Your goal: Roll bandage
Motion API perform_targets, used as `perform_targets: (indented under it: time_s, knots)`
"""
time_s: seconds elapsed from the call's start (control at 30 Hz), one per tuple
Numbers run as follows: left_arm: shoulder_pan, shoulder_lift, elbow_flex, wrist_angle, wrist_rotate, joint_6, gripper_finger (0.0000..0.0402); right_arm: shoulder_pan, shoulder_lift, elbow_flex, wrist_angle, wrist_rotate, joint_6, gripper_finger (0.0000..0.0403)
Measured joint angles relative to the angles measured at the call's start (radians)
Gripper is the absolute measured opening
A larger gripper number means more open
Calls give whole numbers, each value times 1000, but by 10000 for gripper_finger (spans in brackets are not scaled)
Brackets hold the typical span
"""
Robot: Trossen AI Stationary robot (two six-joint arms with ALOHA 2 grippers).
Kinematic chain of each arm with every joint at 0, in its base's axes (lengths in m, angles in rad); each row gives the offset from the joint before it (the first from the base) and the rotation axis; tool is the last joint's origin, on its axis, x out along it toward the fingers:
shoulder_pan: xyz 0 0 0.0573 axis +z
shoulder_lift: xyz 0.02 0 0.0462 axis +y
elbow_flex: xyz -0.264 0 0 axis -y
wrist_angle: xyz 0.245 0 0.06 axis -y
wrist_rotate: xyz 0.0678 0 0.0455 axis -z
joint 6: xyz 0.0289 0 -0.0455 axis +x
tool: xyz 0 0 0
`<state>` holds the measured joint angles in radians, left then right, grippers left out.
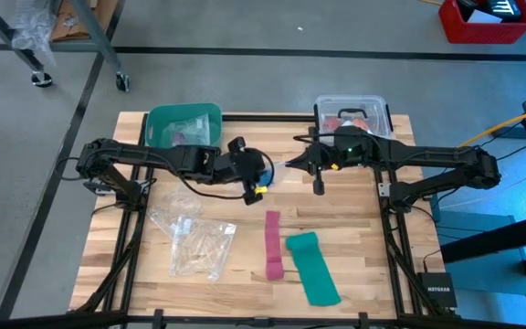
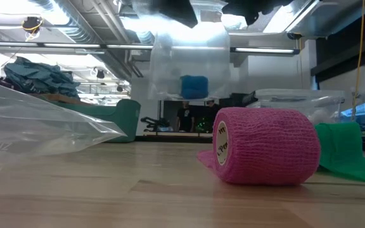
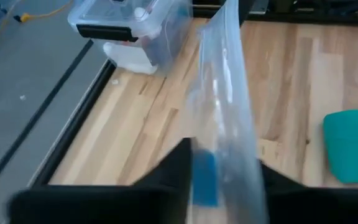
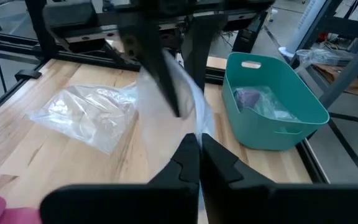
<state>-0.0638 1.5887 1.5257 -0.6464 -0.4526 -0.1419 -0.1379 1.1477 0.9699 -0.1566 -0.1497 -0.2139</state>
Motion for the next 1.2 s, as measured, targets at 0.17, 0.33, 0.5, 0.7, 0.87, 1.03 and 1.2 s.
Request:
perform_targets:
  time_s: [0.17, 0.33, 0.5, 0.7, 0.87, 1.03, 1.2]
  knots:
    - [12, 0, 0, -1, 0, 77, 9, 0, 0, 0, 35, 0, 0, 25]
    - [19, -7, 0, -44, -17, 76, 2, 0, 0, 0, 130, 1, 0, 50]
    - [39, -46, 0, -136, -114, -16, 1, 0, 0, 0, 236, 0, 0, 61]
    - [83, -129, 0, -264, -210, -108, 0, 0, 0, 0, 271, 0, 0, 61]
    - [138, -209, 0, -354, -277, -157, 0, 0, 0, 0, 259, 0, -1, 61]
    - [214, -269, 0, -456, -304, -249, 0, 0, 0, 0, 259, 0, -1, 62]
    - [290, -288, 0, -589, -352, -326, 0, 0, 0, 0, 253, -1, -1, 62]
